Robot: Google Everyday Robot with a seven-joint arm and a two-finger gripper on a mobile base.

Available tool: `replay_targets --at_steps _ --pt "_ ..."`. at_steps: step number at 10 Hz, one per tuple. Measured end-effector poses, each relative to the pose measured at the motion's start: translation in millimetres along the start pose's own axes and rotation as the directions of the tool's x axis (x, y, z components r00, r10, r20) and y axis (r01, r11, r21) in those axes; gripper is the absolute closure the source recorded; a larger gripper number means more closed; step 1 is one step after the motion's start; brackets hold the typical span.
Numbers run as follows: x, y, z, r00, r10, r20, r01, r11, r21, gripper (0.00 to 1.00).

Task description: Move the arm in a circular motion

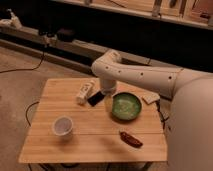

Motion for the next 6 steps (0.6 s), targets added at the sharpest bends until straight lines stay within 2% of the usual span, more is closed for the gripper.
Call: replay_targets --at_steps 1,2,3,4,5,6 --pt "1 34 1 0.999 -0.015 0.039 0.017 0.999 -0.040 0.20" --pt "4 68 2 0.995 -0.021 0.094 0.030 0.995 -0.096 0.20" --pt "8 89 2 0.990 -0.014 0.142 0.033 0.990 -0.136 0.20" --pt "19 107 0 0.979 0.013 0.203 0.024 0.984 -0.177 0.20" --pt "43 121 -1 0.963 0.070 0.261 -0.014 0.977 -0.212 0.20" --pt "63 126 -1 0.953 0.114 0.279 -0.050 0.973 -0.225 0.20"
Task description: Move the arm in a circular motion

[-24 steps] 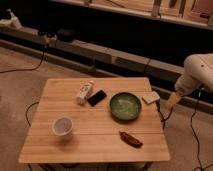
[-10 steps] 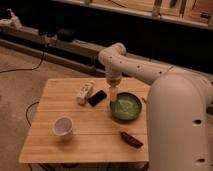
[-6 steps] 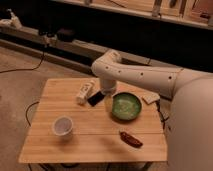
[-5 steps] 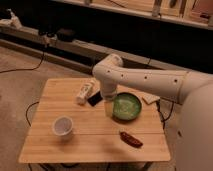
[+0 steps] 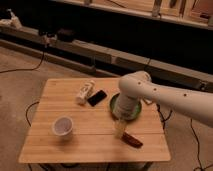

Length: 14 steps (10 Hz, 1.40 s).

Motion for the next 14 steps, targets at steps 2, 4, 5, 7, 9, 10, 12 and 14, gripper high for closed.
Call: replay_targets --at_steps 2,4,5,7,9,10,12,14 --pt "62 2 -16 0.992 0.123 0.035 -0.124 0.992 0.017 0.20" --pt "122 2 -34 0.970 0.240 0.034 -0.242 0.969 0.046 0.20" --pt "152 0 -44 0.955 0.296 0.025 -0.297 0.952 0.069 0.20" --pt "200 -17 -69 0.921 0.391 0.008 -0.388 0.912 0.136 0.20" --pt "243 -63 -100 0.887 0.462 0.009 -0.451 0.861 0.234 0.20" --pt "259 -91 -114 0.873 0.486 0.025 -0.474 0.837 0.275 0.20" --pt "274 -128 -128 0.862 0.504 0.051 -0.493 0.813 0.309 0.20" --pt "274 -168 -131 0.862 0.504 0.053 -0.493 0.810 0.318 0.20"
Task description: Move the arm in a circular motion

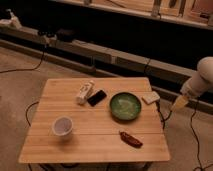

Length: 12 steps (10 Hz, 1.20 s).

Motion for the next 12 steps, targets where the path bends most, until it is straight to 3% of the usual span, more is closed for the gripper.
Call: replay_targets --at_steps 3,5,7,9,10,12 --pt "-62 -22 21 0.997 -0.056 -0.048 0.056 0.998 -0.012 0.20" --pt "-124 -17 37 0.987 -0.131 -0.089 0.130 0.991 -0.021 0.20" --pt "-183 6 57 0.962 -0.237 -0.132 0.235 0.971 -0.033 0.20" --pt "-241 39 76 0.926 -0.342 -0.156 0.341 0.939 -0.038 0.20" --pt "-257 51 80 0.916 -0.370 -0.155 0.369 0.929 -0.041 0.20" --pt "-292 95 90 0.881 -0.444 -0.164 0.443 0.896 -0.042 0.20"
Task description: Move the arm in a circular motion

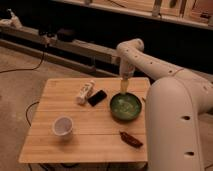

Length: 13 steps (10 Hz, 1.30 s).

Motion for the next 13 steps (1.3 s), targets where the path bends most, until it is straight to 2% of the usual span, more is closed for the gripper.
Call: replay_targets --at_steps 2,3,4,6,8,9,10,13 --pt "-26 32 -2 1.000 -0.026 -0.012 0.027 1.000 0.011 0.20" --pt "-38 55 -9 0.999 -0.037 -0.006 0.037 0.999 0.026 0.20" --pt "-45 75 -14 0.999 -0.041 0.008 0.041 0.999 0.030 0.20" --pt "-44 121 -20 0.999 -0.041 0.035 0.040 0.999 0.023 0.20" --pt "-34 169 -17 0.997 -0.053 0.059 0.054 0.998 -0.019 0.20" --pt "-21 197 -13 0.995 -0.067 0.071 0.071 0.996 -0.057 0.20" --pt "-9 214 -10 0.994 -0.074 0.083 0.081 0.993 -0.085 0.20" --pt "38 238 -8 0.992 -0.048 0.117 0.065 0.987 -0.145 0.20"
